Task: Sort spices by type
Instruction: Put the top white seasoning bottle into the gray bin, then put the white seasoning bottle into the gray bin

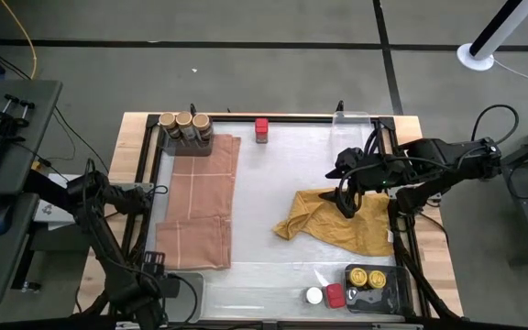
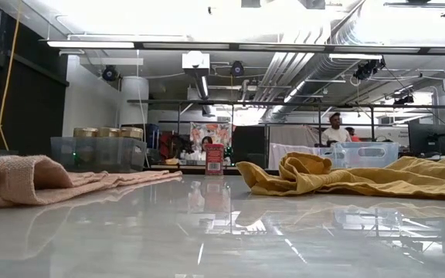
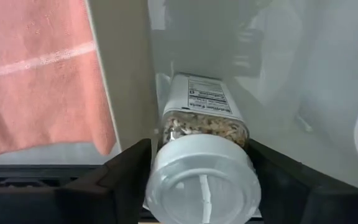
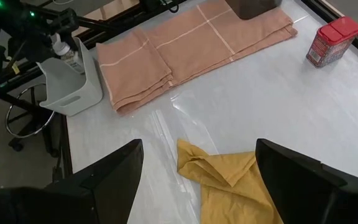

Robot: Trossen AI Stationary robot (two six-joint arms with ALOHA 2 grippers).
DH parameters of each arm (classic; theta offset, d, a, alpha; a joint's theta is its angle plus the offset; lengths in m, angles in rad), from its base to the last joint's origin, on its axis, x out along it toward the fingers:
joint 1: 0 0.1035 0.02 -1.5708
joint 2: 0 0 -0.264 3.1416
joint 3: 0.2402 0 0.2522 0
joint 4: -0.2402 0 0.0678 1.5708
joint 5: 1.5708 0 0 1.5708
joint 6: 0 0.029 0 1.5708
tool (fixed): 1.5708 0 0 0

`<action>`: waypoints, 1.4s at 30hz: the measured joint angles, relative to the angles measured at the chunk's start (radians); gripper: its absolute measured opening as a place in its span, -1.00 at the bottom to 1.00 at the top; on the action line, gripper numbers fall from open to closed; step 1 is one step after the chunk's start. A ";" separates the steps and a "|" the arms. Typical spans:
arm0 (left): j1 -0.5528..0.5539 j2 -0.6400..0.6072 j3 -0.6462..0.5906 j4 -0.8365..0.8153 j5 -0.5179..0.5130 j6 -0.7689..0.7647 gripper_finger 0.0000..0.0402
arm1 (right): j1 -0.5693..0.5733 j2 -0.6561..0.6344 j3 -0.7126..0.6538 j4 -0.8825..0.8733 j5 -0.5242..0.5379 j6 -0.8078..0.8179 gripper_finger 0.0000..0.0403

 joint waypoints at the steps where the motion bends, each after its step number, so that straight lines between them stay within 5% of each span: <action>1: 0.003 -0.001 0.000 -0.002 0.009 0.000 0.18 | 0.000 0.000 0.000 0.000 0.000 -0.001 0.51; 14: 0.058 -0.008 0.188 -0.209 0.006 0.183 0.21 | 0.000 0.000 0.000 -0.001 0.000 -0.023 0.51; 21: 0.129 -0.009 0.361 -0.312 -0.145 0.234 0.21 | 0.000 0.000 0.000 -0.001 -0.032 -0.026 0.51; 27: 0.281 -0.009 0.485 -0.309 -0.445 0.302 0.21 | 0.052 0.061 0.000 0.088 -0.158 -0.058 0.46; 31: 0.423 -0.009 0.535 -0.255 -0.563 0.382 0.19 | 0.140 0.144 0.000 0.110 -0.209 -0.053 0.19; 35: 0.533 -0.009 0.538 -0.082 -0.622 0.478 0.00 | 0.244 0.242 0.000 0.085 -0.265 -0.029 -0.34; 39: 0.556 -0.011 0.496 0.189 -0.657 0.590 -0.50 | 0.330 0.331 0.000 0.112 -0.328 -0.023 -0.91; 42: 0.550 -0.009 0.440 0.318 -0.647 0.598 -0.91 | 0.369 0.392 0.000 0.157 -0.366 0.000 -0.90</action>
